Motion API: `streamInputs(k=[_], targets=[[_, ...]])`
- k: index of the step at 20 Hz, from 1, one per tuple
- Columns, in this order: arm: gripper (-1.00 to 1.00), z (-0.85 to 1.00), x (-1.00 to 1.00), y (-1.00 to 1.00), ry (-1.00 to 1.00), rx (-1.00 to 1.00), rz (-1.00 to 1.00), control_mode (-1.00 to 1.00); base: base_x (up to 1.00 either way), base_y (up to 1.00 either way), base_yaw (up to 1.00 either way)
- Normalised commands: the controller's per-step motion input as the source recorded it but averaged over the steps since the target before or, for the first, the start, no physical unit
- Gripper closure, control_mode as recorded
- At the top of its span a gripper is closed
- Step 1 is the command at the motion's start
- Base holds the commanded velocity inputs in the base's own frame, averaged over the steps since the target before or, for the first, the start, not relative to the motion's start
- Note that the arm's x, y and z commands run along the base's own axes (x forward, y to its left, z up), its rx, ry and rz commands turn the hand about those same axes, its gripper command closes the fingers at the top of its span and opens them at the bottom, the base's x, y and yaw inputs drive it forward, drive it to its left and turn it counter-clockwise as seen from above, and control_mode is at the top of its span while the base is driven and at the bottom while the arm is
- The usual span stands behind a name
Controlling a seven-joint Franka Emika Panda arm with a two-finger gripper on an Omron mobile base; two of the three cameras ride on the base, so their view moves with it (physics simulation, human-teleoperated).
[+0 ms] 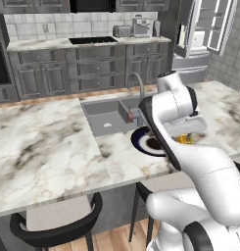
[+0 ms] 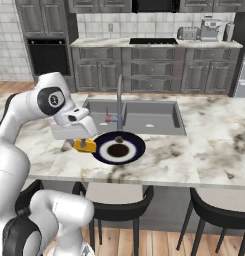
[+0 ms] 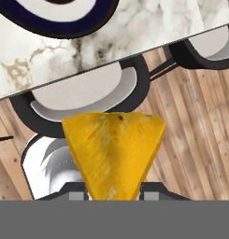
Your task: Take the cheese, fish, and garlic from the fridge and place them on the plate on the dining counter to create an appetizer plate.
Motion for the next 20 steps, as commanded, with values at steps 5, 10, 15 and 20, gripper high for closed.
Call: streamInputs(k=[5,10,15,20], targets=[[1.00,-0.41,0.51,0.06,0.05,0.00,0.00,-1.00,0.00,0.00,0.00],[1.00,-0.37,0.19,0.00,-0.11,0.00,0.00,-1.00,0.00,0.00,0.00],[1.00,-0.33,0.13,0.00,-0.18,0.00,0.00,-1.00,0.00,0.00,0.00],[1.00,-0.27,0.20,0.00,-0.10,0.00,0.00,-1.00,0.00,0.00,0.00]])
